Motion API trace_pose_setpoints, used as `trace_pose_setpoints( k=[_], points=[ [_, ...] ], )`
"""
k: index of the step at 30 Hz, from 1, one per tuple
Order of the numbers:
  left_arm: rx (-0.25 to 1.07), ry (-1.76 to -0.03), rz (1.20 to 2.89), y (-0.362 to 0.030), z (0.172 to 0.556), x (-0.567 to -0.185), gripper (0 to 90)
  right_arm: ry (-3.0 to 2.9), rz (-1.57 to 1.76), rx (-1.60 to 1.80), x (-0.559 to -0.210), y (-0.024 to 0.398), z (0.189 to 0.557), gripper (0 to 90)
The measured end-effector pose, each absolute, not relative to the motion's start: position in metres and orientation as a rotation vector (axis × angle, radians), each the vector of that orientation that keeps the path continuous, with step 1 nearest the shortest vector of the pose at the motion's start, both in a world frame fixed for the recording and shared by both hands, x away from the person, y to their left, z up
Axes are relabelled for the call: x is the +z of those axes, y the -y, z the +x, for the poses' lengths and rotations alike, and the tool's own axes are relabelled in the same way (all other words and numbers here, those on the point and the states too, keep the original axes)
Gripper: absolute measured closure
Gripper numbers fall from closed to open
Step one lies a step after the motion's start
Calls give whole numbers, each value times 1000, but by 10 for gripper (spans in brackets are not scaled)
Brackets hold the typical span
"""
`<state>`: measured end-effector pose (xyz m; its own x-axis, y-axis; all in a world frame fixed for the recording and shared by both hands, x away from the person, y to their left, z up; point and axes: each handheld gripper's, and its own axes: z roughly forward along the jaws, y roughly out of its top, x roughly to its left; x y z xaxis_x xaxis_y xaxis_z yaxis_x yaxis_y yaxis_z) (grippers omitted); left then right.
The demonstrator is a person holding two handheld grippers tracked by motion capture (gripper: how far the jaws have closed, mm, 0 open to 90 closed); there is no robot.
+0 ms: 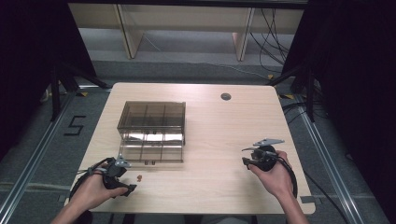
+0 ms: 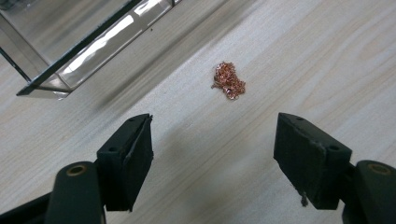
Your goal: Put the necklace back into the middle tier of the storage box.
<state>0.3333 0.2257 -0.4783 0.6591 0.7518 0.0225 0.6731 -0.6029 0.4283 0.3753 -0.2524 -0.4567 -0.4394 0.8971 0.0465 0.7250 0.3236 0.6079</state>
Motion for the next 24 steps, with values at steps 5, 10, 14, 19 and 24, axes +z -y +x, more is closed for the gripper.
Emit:
trace_pose_setpoints(
  k=[5,10,14,19,24],
  points=[
    [273,-1132,2510,-223,334,-479,270,-2301,1469,813,-457,253,375,556],
    [285,-1122,2514,-219,336,-473,267,-2325,1477,823,-458,252,376,555],
    [283,-1119,2516,-215,339,-470,274,-2307,1472,820,-457,251,375,550],
    [264,-1107,2556,-209,345,-468,305,-2300,1480,825,-458,250,375,545],
    [237,-1133,2564,-206,349,-469,353,-2300,1482,823,-457,250,375,545]
  ],
)
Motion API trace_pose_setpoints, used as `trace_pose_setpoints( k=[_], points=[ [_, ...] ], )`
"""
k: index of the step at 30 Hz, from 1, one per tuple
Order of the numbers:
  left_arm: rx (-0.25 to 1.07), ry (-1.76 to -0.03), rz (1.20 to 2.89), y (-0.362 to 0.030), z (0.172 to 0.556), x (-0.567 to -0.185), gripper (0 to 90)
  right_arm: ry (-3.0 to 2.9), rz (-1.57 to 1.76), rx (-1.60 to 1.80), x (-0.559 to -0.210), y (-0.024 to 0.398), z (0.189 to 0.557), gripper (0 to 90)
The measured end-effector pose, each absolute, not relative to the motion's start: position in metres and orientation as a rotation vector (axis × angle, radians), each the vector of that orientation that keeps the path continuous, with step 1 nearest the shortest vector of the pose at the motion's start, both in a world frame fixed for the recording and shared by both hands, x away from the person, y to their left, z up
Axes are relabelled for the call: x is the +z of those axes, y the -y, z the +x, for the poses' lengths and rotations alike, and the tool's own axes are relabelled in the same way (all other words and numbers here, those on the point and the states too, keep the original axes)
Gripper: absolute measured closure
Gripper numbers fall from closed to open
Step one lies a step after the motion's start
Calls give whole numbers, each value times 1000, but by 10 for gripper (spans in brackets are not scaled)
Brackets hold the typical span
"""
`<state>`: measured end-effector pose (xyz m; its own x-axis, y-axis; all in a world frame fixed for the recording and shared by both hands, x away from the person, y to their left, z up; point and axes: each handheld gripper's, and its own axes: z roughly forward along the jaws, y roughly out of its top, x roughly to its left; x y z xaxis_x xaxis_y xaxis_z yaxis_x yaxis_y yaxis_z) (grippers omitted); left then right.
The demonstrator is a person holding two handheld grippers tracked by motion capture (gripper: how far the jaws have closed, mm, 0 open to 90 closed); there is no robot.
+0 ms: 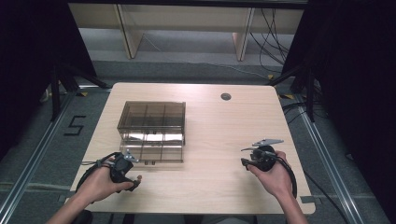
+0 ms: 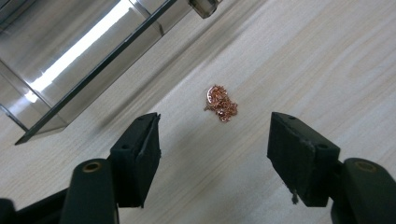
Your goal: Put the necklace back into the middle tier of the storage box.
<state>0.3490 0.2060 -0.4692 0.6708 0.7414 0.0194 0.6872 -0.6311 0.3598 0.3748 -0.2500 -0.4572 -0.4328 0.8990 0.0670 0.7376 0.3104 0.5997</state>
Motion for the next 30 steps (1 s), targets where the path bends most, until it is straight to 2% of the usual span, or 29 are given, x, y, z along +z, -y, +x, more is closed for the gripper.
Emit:
trace_pose_setpoints(
  k=[10,30],
  points=[
    [211,-1081,2682,-191,363,-474,450,-2315,1470,818,-458,249,375,546],
    [195,-1090,2742,-183,370,-479,676,-2324,1444,829,-458,249,376,546]
  ],
)
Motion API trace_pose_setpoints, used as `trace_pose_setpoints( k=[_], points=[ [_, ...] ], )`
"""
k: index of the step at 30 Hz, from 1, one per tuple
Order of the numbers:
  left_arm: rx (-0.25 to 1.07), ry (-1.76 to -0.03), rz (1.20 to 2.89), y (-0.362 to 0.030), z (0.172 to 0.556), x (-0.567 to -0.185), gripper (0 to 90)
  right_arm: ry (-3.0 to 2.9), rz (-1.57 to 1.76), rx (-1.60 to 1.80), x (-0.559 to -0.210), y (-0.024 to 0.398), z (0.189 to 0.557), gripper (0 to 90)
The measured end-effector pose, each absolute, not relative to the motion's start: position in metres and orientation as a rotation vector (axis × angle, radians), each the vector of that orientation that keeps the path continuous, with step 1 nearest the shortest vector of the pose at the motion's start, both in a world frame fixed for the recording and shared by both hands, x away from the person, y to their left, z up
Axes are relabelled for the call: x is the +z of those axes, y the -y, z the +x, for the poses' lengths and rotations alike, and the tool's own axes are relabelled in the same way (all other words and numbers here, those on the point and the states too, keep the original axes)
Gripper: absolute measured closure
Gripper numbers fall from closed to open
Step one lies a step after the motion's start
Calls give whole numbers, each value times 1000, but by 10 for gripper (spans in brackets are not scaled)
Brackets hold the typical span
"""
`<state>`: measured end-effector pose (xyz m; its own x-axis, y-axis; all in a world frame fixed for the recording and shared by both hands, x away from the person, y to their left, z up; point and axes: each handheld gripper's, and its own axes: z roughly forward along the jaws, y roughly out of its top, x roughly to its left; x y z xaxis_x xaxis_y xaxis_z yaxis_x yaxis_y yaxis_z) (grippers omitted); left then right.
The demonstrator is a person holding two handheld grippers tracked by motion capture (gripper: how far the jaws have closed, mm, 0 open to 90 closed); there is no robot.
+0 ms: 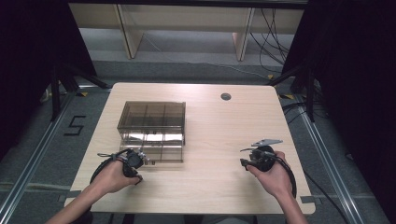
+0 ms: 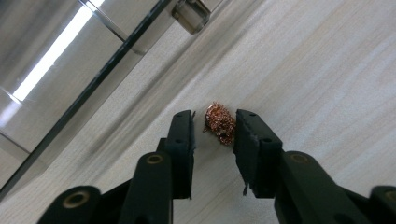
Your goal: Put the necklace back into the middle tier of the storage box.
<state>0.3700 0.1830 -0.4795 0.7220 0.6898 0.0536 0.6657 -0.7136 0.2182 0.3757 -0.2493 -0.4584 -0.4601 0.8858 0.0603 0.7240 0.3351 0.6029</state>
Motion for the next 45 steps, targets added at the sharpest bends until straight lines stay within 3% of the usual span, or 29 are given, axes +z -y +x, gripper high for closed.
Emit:
trace_pose_setpoints(
  k=[14,45],
  points=[
    [168,-1113,2746,-180,372,-479,863,-2324,1447,828,-458,249,376,547],
    [-29,-1216,2617,-208,379,-430,876,-2331,1450,835,-457,246,375,550]
  ],
)
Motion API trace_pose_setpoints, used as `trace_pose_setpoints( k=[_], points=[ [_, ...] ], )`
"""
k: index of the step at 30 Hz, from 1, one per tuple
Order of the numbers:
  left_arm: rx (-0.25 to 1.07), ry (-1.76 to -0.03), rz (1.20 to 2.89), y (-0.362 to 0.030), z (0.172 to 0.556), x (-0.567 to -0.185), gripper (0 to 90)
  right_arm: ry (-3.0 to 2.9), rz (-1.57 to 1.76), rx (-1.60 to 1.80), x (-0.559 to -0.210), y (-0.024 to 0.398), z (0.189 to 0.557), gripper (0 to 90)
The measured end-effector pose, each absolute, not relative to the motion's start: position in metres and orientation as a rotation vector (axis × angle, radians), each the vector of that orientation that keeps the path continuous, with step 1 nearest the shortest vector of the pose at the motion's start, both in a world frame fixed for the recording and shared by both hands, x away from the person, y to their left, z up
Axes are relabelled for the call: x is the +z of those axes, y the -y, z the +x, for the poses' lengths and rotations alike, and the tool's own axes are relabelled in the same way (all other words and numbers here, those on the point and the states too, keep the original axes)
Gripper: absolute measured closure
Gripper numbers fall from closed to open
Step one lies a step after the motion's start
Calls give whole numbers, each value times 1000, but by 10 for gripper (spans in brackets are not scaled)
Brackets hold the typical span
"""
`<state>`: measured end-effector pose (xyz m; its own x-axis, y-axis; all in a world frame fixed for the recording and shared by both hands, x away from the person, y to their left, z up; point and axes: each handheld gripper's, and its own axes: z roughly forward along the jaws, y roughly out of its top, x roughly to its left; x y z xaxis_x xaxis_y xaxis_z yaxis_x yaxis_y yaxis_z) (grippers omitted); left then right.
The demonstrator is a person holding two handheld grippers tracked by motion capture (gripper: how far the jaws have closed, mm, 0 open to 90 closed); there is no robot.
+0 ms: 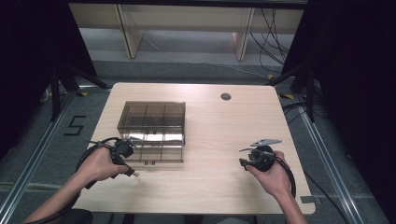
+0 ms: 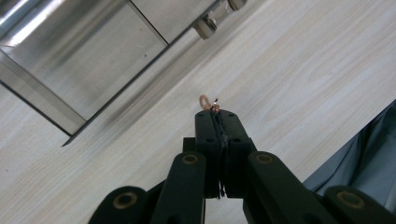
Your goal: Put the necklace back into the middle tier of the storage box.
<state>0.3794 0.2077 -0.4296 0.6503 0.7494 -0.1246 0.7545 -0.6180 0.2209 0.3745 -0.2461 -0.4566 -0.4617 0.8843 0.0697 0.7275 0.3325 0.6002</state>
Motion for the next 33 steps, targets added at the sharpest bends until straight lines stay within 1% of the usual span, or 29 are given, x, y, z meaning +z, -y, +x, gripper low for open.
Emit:
trace_pose_setpoints(
  k=[1,2,3,9,12,13,14,24,33],
  points=[
    [-27,-1226,2606,-208,380,-429,876,-2330,1437,839,-457,246,375,550],
    [-10,-1192,2627,-210,382,-429,876,-2335,1430,843,-458,247,376,550],
    [-18,-1235,2604,-210,380,-427,876,-2331,1434,845,-458,246,376,551],
    [6,-1210,2617,-213,380,-420,876,-2332,1445,842,-457,245,375,550],
    [-1,-1231,2609,-214,379,-418,876,-2336,1433,837,-458,245,375,550],
    [13,-1201,2625,-216,380,-417,876,-2326,1465,842,-457,242,373,550],
    [1,-1234,2618,-216,379,-416,876,-2326,1465,842,-457,242,373,550],
    [-29,-1255,2613,-221,379,-417,876,-2330,1435,842,-457,246,375,550],
    [0,-1270,2621,-231,380,-407,876,-2336,1436,838,-458,244,376,554]
  ],
)
